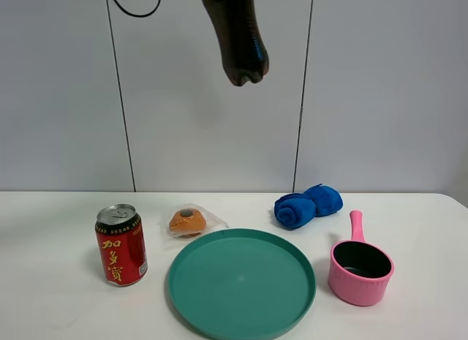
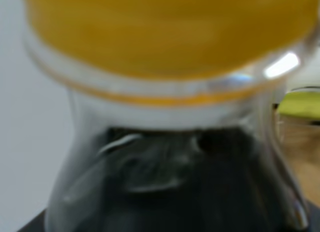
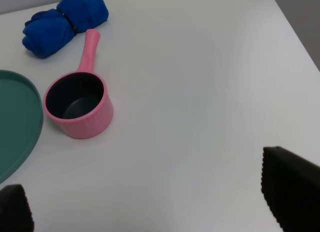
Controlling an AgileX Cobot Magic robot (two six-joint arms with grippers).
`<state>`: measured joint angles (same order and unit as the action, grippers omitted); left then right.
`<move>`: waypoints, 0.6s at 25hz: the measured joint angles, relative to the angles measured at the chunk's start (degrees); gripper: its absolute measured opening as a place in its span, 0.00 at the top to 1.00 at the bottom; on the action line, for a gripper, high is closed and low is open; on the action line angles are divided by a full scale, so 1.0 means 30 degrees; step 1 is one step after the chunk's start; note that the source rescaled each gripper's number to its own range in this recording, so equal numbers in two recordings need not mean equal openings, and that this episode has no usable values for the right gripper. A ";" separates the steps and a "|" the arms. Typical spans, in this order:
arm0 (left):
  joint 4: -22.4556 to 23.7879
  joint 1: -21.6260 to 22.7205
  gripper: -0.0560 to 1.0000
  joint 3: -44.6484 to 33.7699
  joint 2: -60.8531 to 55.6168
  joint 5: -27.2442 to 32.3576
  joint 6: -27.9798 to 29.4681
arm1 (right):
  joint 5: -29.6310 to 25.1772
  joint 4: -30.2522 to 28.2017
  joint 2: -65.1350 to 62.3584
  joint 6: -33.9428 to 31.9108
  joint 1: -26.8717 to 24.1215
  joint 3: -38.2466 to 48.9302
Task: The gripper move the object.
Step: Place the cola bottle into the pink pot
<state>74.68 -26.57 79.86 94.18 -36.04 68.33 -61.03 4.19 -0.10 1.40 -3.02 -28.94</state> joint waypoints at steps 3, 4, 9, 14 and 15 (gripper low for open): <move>0.0567 -0.0888 0.94 0.1218 0.1325 0.0062 0.0922 | 0.0000 0.0000 0.0000 0.0000 0.0000 0.0000; 0.0965 -0.1192 0.94 0.1610 0.1837 0.0097 0.1219 | 0.0000 0.0000 0.0000 0.0000 0.0000 0.0000; 0.2270 -0.2291 0.94 0.2884 0.3962 0.0113 0.2172 | 0.0000 0.0000 0.0000 0.0000 0.0000 0.0000; 0.2416 -0.2712 0.94 0.3097 0.5222 -0.0589 0.2389 | 0.0000 0.0000 0.0000 0.0000 0.0000 0.0000; 0.2416 -0.2750 0.94 0.3117 0.5474 -0.0806 0.2440 | 0.0000 0.0000 0.0000 0.0000 0.0000 0.0000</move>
<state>81.93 -34.81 89.21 110.60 -38.46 75.65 -61.03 4.19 -0.10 1.40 -3.02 -28.94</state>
